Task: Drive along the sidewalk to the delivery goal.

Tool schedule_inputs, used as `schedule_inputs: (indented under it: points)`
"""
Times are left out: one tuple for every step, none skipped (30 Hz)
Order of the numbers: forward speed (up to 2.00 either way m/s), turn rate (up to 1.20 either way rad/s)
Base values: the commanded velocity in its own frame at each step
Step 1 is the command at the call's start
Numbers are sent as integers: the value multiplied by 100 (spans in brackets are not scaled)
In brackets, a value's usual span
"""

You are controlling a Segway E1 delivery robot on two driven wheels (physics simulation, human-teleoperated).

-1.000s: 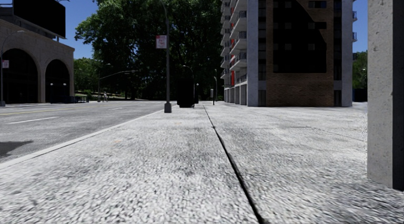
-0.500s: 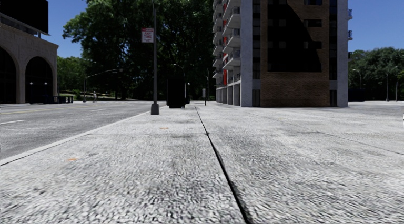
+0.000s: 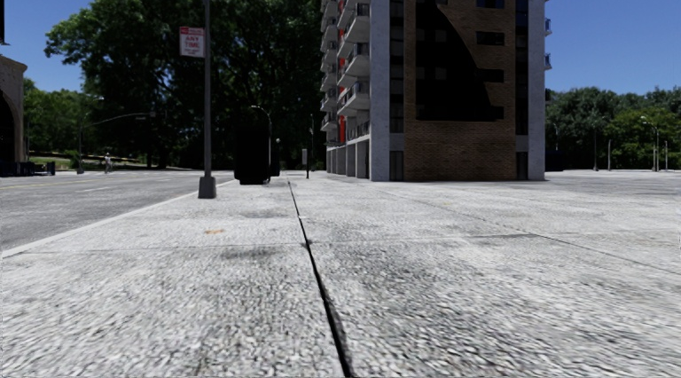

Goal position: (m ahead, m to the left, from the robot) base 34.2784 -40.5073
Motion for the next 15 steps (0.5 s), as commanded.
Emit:
schedule_inputs:
  points:
    - [200,-44]
    - [200,-45]
    - [200,-45]
    - [200,-45]
    - [200,-45]
    - [200,-45]
    - [200,-45]
    - [200,-45]
    - [200,-45]
    - [200,-45]
    - [200,-45]
    - [200,-45]
    - [200,-45]
    - [200,-45]
    - [200,-45]
